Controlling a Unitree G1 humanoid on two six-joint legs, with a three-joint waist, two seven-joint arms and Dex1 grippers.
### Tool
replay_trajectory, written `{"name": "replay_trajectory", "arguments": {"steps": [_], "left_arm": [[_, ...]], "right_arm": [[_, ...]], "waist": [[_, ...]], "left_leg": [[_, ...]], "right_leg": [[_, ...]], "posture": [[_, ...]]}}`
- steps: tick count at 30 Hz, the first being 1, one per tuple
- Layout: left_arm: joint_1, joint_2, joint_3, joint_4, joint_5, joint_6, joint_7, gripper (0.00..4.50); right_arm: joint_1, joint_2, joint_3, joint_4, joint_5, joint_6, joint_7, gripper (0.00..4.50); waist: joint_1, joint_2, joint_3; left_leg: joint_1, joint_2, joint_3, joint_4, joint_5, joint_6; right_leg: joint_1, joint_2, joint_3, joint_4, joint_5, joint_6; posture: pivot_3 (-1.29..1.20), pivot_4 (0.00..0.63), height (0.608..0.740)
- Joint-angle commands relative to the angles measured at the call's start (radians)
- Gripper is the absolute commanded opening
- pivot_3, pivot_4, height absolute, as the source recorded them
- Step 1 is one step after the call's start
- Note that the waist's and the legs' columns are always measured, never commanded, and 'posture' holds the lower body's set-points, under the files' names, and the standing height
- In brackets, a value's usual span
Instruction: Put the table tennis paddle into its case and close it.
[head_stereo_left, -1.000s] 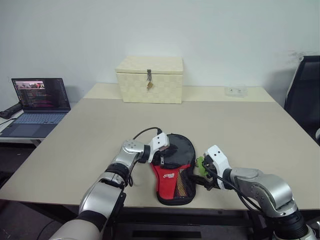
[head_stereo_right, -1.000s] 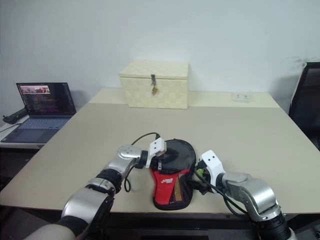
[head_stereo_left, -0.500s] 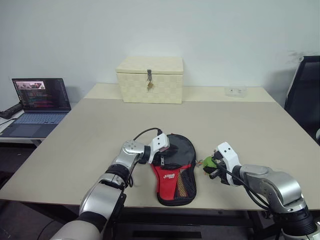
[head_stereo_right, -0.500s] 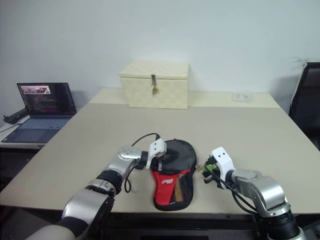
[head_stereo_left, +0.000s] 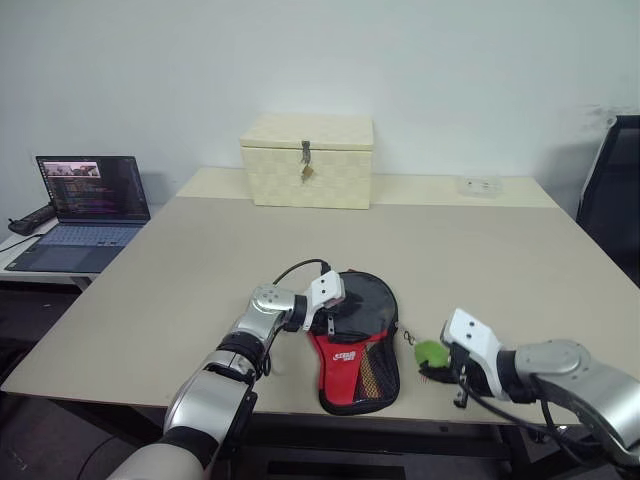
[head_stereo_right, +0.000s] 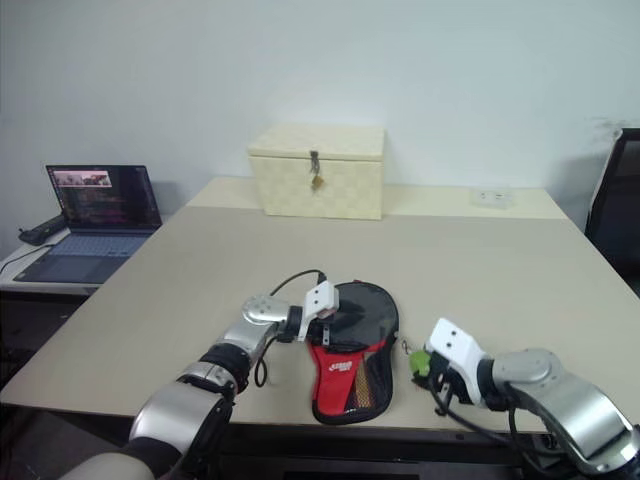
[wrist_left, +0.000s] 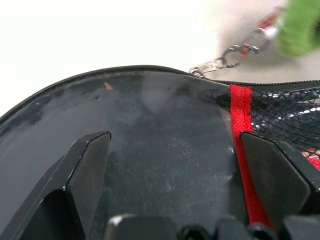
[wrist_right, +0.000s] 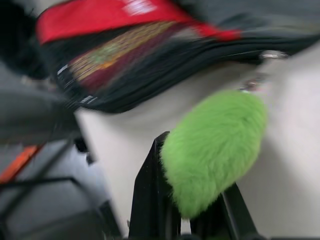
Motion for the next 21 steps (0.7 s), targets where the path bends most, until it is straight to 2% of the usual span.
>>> {"name": "replay_trajectory", "arguments": {"steps": [1, 8, 12, 15, 21], "left_arm": [[0.045, -0.019, -0.067, 0.052, 0.082, 0.015, 0.007, 4.50], [0.048, -0.010, -0.071, 0.063, 0.097, 0.020, 0.020, 4.50], [0.052, -0.010, -0.070, 0.067, 0.106, 0.022, 0.035, 4.50], [0.053, -0.012, -0.069, 0.068, 0.111, 0.023, 0.046, 4.50], [0.047, -0.018, -0.068, 0.072, 0.114, 0.029, 0.071, 4.50]], "right_arm": [[0.035, -0.043, 0.053, -0.098, -0.032, -0.070, 0.037, 0.04], [0.072, -0.059, 0.079, -0.174, -0.022, -0.074, 0.062, 0.04], [0.080, -0.053, 0.080, -0.210, 0.001, -0.056, 0.079, 0.04], [0.097, -0.058, 0.074, -0.249, 0.037, -0.030, 0.097, 0.04], [0.153, -0.076, 0.081, -0.342, 0.110, 0.023, 0.104, 0.04]], "waist": [[0.008, 0.000, -0.001], [0.013, -0.001, -0.003], [0.013, -0.001, -0.003], [0.013, -0.002, -0.004], [0.014, -0.003, -0.005]], "left_leg": [[0.000, 0.000, 0.000, 0.000, 0.000, 0.000], [0.001, 0.000, -0.001, 0.000, 0.000, 0.000], [0.009, 0.000, -0.001, 0.000, 0.000, 0.000], [0.014, 0.001, 0.000, -0.002, 0.000, 0.000], [0.014, 0.001, -0.001, -0.002, 0.000, 0.000]], "right_leg": [[0.000, 0.000, 0.000, 0.000, 0.000, 0.000], [0.002, 0.000, -0.001, 0.000, 0.000, 0.000], [0.009, 0.000, -0.001, -0.001, -0.002, 0.003], [0.014, 0.000, -0.001, -0.002, -0.002, 0.003], [0.014, 0.000, -0.001, -0.003, -0.002, 0.003]], "posture": [[0.00, 0.150, 0.740], [0.00, 0.150, 0.740], [0.00, 0.150, 0.740], [0.00, 0.150, 0.740], [0.00, 0.150, 0.740]]}}
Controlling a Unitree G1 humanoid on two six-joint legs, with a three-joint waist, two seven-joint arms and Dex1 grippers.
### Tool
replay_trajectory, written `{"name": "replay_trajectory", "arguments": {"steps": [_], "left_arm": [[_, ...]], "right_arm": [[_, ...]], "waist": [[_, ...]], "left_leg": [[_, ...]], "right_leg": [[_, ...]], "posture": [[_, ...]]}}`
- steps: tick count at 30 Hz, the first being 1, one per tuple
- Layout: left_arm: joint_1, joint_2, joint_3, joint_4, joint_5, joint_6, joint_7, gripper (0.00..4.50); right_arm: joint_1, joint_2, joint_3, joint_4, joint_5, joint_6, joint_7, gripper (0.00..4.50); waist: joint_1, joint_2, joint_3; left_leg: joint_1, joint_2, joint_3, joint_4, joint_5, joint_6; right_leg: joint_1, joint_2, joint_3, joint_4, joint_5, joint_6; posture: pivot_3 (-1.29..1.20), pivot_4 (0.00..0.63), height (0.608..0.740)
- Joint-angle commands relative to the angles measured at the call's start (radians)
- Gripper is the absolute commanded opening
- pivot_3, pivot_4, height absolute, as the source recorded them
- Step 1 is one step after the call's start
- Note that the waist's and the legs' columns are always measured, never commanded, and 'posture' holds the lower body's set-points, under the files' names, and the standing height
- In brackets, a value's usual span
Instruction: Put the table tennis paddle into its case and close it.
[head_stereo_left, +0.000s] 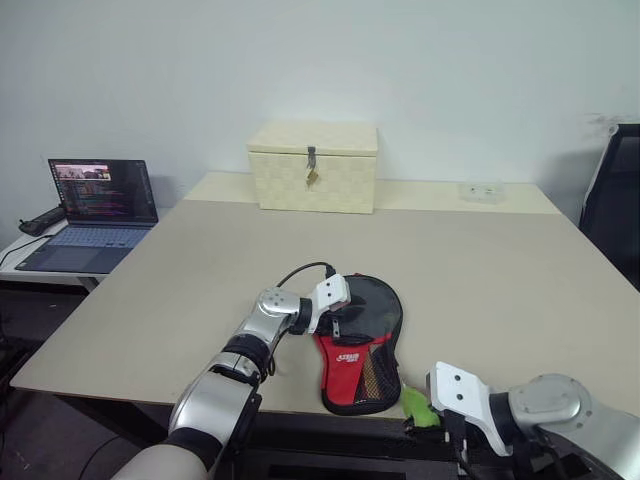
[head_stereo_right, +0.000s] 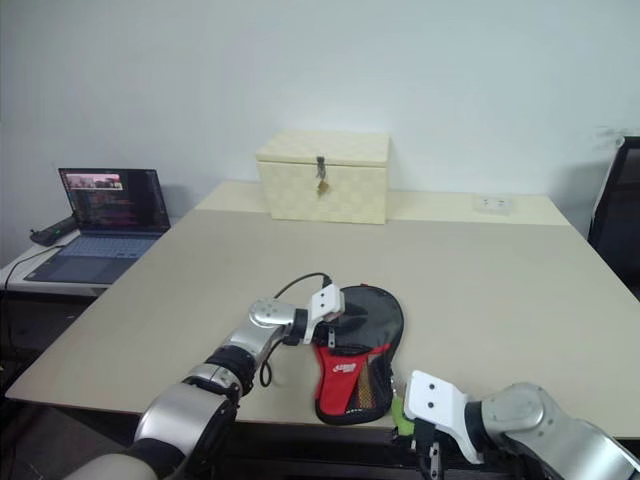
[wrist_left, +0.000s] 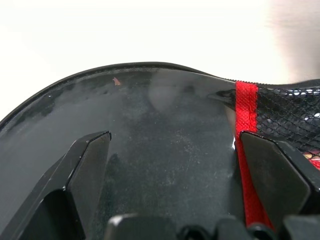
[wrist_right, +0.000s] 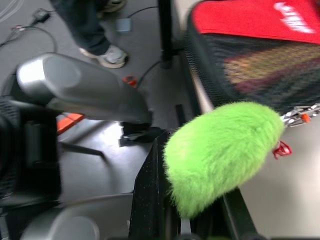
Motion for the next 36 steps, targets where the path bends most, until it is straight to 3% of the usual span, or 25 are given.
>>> {"name": "replay_trajectory", "arguments": {"steps": [1, 17, 28, 31, 36], "left_arm": [[0.039, -0.009, -0.065, 0.064, 0.084, 0.028, 0.020, 4.50], [-0.030, -0.062, -0.095, 0.099, 0.145, 0.030, 0.128, 4.50], [-0.046, -0.035, -0.107, 0.108, 0.161, 0.022, 0.159, 4.50], [-0.041, -0.022, -0.107, 0.108, 0.162, 0.018, 0.161, 4.50], [-0.033, -0.005, -0.090, 0.106, 0.147, 0.023, 0.183, 4.50]], "right_arm": [[0.030, -0.012, 0.013, -0.102, 0.075, 0.026, 0.031, 0.04], [0.047, 0.116, 0.114, -0.201, 0.155, 0.112, -0.117, 0.04], [0.005, 0.143, 0.156, -0.195, 0.172, 0.097, -0.123, 0.04], [-0.009, 0.193, 0.157, -0.134, 0.168, 0.107, -0.140, 0.80], [-0.037, 0.187, 0.155, -0.087, 0.118, 0.074, -0.128, 2.57]], "waist": [[0.000, 0.000, 0.000], [0.005, -0.002, -0.005], [0.001, -0.003, -0.005], [-0.002, -0.004, -0.006], [-0.004, -0.004, -0.006]], "left_leg": [[0.000, 0.000, 0.000, 0.000, 0.000, 0.000], [0.001, 0.000, -0.002, 0.001, 0.000, 0.000], [0.001, 0.000, -0.005, 0.000, 0.000, 0.000], [0.002, 0.001, -0.005, 0.000, 0.000, 0.000], [0.002, 0.001, -0.005, 0.000, 0.000, 0.000]], "right_leg": [[0.000, 0.000, 0.000, 0.000, 0.000, 0.000], [0.003, -0.001, 0.000, -0.003, -0.001, 0.001], [0.003, 0.000, 0.000, -0.004, -0.001, 0.002], [0.003, 0.000, 0.000, -0.004, -0.001, 0.002], [0.003, 0.000, 0.000, -0.004, 0.000, 0.002]], "posture": [[0.00, 0.150, 0.740], [0.00, 0.150, 0.740], [0.00, 0.150, 0.740], [0.00, 0.150, 0.740], [0.00, 0.150, 0.740]]}}
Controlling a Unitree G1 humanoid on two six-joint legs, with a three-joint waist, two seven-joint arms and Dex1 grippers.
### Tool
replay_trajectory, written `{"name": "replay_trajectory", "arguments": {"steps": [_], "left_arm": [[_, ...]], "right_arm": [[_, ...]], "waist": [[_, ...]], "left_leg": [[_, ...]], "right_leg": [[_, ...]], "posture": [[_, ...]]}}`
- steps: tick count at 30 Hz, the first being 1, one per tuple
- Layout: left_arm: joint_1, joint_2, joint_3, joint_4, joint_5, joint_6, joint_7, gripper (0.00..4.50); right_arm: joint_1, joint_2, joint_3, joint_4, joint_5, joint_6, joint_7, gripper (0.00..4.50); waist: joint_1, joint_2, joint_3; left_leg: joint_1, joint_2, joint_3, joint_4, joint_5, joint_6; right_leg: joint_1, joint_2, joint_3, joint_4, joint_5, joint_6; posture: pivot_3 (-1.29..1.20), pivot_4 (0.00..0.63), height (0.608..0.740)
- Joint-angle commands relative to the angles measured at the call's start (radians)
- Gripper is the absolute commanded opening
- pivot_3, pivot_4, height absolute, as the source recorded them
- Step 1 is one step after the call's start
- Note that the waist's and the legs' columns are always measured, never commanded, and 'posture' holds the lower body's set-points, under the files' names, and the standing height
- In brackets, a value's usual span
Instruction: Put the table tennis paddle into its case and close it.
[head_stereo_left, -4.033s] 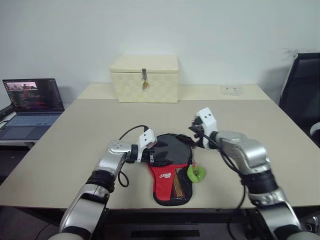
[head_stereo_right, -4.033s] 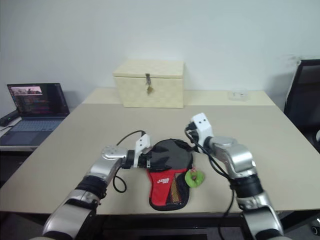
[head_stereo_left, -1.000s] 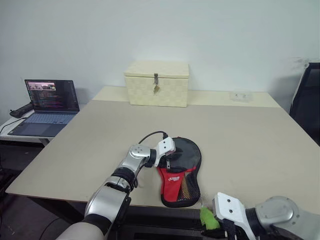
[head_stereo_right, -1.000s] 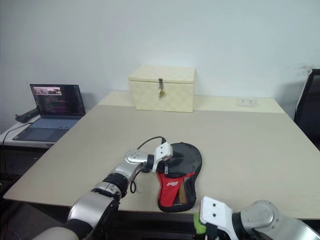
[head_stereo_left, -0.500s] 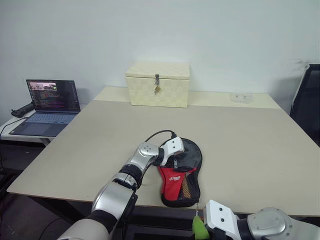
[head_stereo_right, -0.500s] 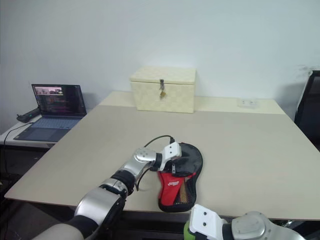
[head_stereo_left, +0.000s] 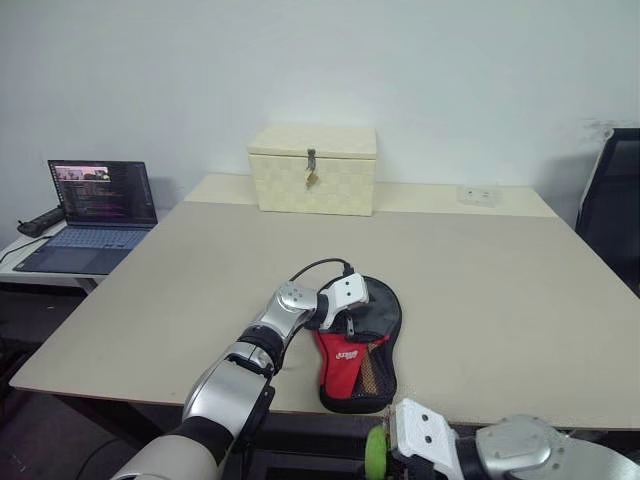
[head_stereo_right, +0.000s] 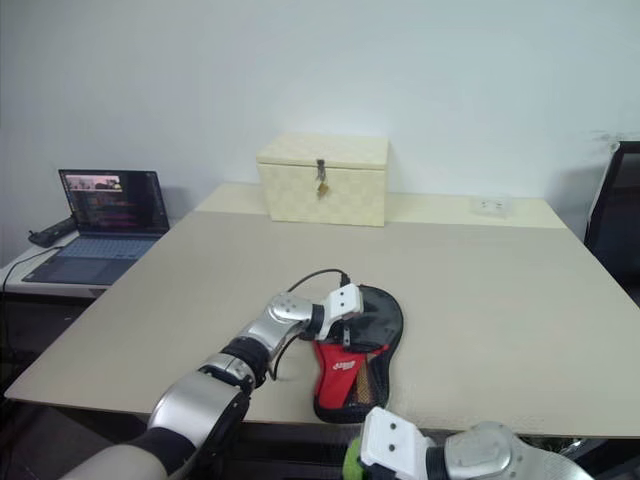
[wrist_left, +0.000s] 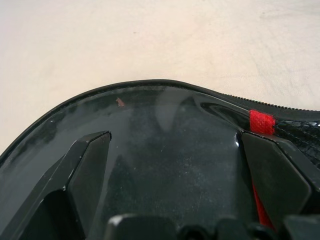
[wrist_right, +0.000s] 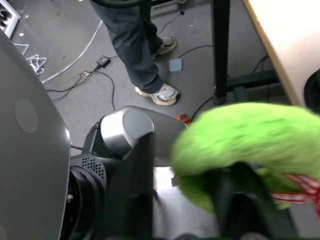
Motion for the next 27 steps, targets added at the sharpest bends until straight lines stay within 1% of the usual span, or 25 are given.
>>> {"name": "replay_trajectory", "arguments": {"steps": [1, 4, 8, 14, 17, 19, 22, 27], "left_arm": [[0.039, 0.043, -0.023, 0.047, 0.056, 0.027, 0.056, 4.50], [0.052, 0.058, -0.007, 0.041, 0.039, 0.028, 0.050, 4.50], [0.081, 0.088, 0.021, 0.021, 0.008, 0.027, 0.034, 4.50], [0.145, 0.145, 0.061, -0.042, -0.047, 0.012, -0.029, 4.50], [0.173, 0.169, 0.078, -0.085, -0.078, 0.017, -0.064, 4.50], [0.210, 0.199, 0.118, -0.174, -0.143, 0.059, -0.127, 4.50], [0.275, 0.261, 0.174, -0.382, -0.253, 0.190, -0.215, 4.50], [0.419, 0.366, 0.248, -0.789, -0.413, 0.491, -0.232, 4.50]], "right_arm": [[-0.028, -0.008, -0.003, 0.007, -0.005, -0.051, 0.024, 2.91], [-0.049, -0.041, -0.018, 0.023, -0.027, -0.078, 0.047, 2.91], [-0.079, -0.165, -0.005, 0.063, -0.144, -0.172, 0.094, 2.91], [-0.140, -0.164, 0.066, 0.120, -0.229, -0.255, 0.146, 2.91], [-0.153, -0.146, 0.077, 0.140, -0.249, -0.267, 0.155, 2.91], [-0.178, -0.109, -0.010, 0.192, -0.199, -0.265, 0.159, 2.91], [-0.245, -0.050, -0.143, 0.291, -0.125, -0.241, 0.161, 2.91], [-0.343, -0.008, -0.204, 0.437, -0.118, -0.267, 0.188, 2.91]], "waist": [[-0.001, 0.000, 0.000], [-0.005, 0.000, 0.000], [-0.016, 0.000, 0.000], [-0.043, 0.000, 0.000], [-0.049, -0.001, 0.001], [-0.055, -0.001, 0.001], [-0.062, -0.001, 0.007], [-0.042, -0.001, 0.014]], "left_leg": [[0.001, 0.000, 0.000, 0.000, 0.000, 0.000], [0.002, 0.000, 0.000, 0.000, 0.000, 0.000], [0.004, 0.001, 0.001, 0.000, 0.000, 0.000], [0.007, 0.005, 0.002, -0.002, 0.000, 0.000], [0.006, 0.006, 0.004, -0.004, 0.000, 0.000], [0.006, 0.007, 0.006, -0.005, 0.000, 0.000], [0.004, 0.008, 0.009, -0.005, 0.000, 0.000], [-0.003, 0.007, 0.006, -0.005, 0.000, -0.001]], "right_leg": [[0.000, 0.000, 0.000, 0.000, 0.000, 0.000], [0.002, 0.000, 0.001, 0.000, 0.000, 0.000], [0.003, -0.002, 0.001, 0.000, 0.000, 0.000], [0.003, -0.001, 0.003, 0.000, 0.000, 0.000], [0.001, 0.000, 0.003, 0.000, 0.000, -0.001], [-0.001, 0.000, 0.005, 0.000, 0.000, -0.001], [-0.005, 0.001, 0.007, 0.003, 0.000, -0.001], [-0.011, 0.000, 0.006, 0.004, 0.003, -0.007]], "posture": [[0.00, 0.150, 0.740], [0.00, 0.150, 0.740], [0.00, 0.150, 0.740], [0.00, 0.150, 0.740], [0.00, 0.150, 0.740], [0.00, 0.150, 0.740], [0.00, 0.150, 0.740], [0.00, 0.150, 0.740]]}}
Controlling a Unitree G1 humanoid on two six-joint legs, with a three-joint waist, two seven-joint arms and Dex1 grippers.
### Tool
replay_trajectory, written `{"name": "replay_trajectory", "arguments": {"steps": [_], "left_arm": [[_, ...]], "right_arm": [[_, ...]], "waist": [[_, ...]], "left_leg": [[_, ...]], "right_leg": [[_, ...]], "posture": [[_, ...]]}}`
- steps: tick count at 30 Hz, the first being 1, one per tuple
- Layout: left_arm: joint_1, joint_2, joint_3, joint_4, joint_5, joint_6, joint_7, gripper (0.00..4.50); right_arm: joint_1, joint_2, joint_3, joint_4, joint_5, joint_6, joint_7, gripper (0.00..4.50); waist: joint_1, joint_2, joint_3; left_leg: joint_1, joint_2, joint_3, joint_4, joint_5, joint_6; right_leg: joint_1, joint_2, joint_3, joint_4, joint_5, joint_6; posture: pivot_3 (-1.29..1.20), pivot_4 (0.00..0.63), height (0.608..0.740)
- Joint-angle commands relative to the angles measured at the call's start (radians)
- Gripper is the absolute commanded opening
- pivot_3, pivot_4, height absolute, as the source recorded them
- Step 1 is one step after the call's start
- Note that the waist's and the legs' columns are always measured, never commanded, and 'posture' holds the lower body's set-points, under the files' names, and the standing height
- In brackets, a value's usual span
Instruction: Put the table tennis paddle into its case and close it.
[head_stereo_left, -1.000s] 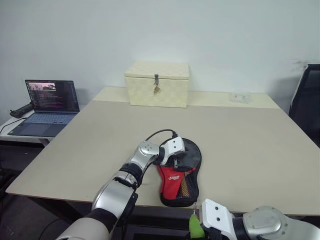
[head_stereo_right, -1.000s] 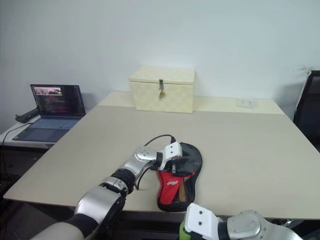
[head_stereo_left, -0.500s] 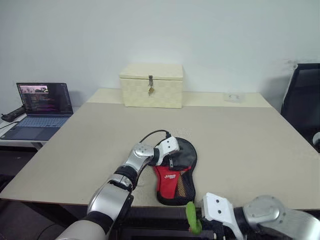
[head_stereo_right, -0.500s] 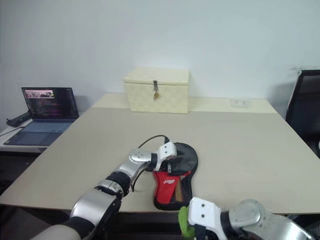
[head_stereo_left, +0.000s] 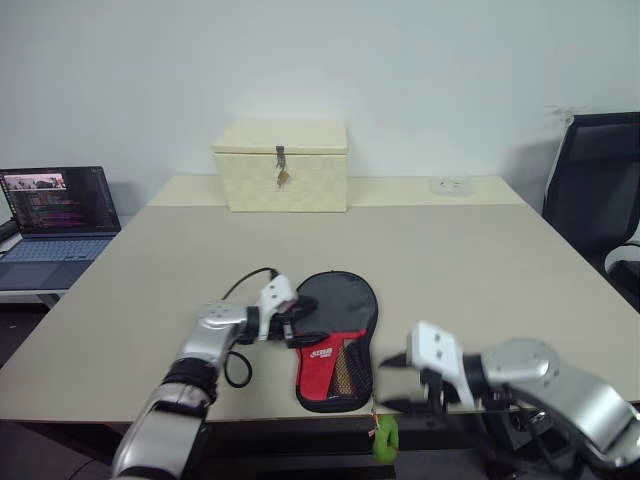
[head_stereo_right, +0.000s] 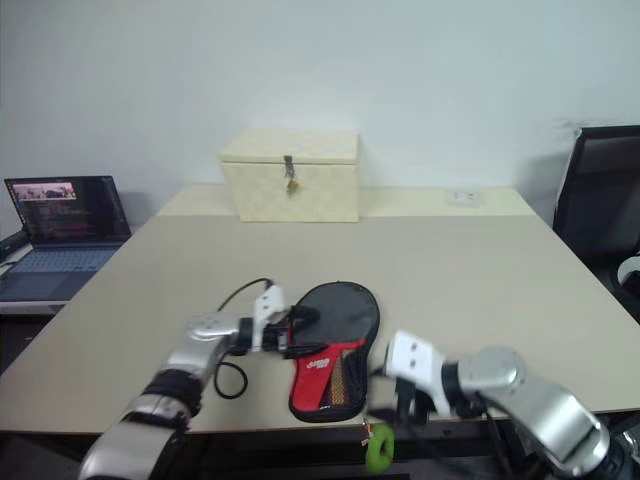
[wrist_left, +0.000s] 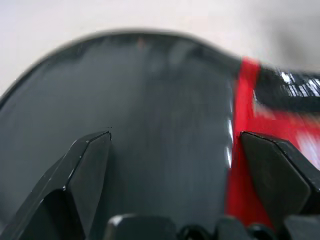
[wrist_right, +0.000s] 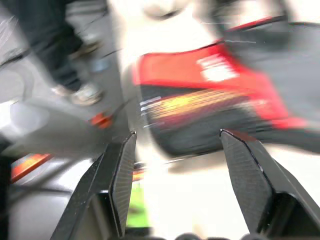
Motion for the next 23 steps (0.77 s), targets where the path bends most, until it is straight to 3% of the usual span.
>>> {"name": "replay_trajectory", "arguments": {"steps": [1, 5, 11, 18, 23], "left_arm": [[0.062, 0.049, 0.061, -0.292, -0.127, 0.207, 0.005, 4.50], [0.246, 0.141, 0.183, -0.599, -0.250, 0.423, 0.082, 4.50], [0.373, 0.154, 0.269, -0.806, -0.296, 0.519, 0.243, 4.50], [0.380, 0.174, 0.270, -0.830, -0.278, 0.485, 0.301, 4.50], [0.379, 0.156, 0.226, -0.767, -0.236, 0.412, 0.325, 4.50]], "right_arm": [[-0.051, 0.021, -0.036, 0.072, 0.007, -0.041, 0.027, 2.91], [-0.149, 0.099, -0.055, 0.248, -0.021, -0.123, 0.013, 2.91], [-0.204, 0.092, -0.085, 0.468, -0.063, -0.282, 0.108, 2.91], [-0.272, 0.071, -0.119, 0.701, -0.163, -0.407, 0.093, 2.91], [-0.224, 0.017, -0.140, 0.617, -0.177, -0.365, 0.098, 2.91]], "waist": [[0.011, 0.000, 0.001], [0.018, 0.003, 0.003], [0.027, 0.006, 0.007], [0.022, 0.008, 0.008], [0.022, 0.011, 0.010]], "left_leg": [[-0.002, 0.000, -0.001, 0.000, 0.000, 0.000], [-0.015, -0.002, -0.003, 0.002, 0.000, 0.000], [-0.015, -0.003, -0.005, 0.002, 0.000, 0.000], [-0.014, -0.004, -0.005, 0.003, 0.000, 0.000], [-0.014, -0.004, -0.003, 0.002, 0.000, 0.000]], "right_leg": [[-0.001, 0.000, 0.000, 0.000, 0.000, -0.001], [-0.012, -0.002, 0.000, 0.000, 0.002, -0.003], [-0.011, -0.002, -0.001, 0.000, 0.002, -0.004], [-0.011, -0.002, -0.001, 0.001, 0.002, -0.004], [-0.012, -0.002, -0.001, 0.001, 0.002, -0.004]], "posture": [[0.00, 0.150, 0.740], [0.00, 0.150, 0.740], [0.00, 0.150, 0.740], [0.00, 0.150, 0.740], [0.00, 0.150, 0.740]]}}
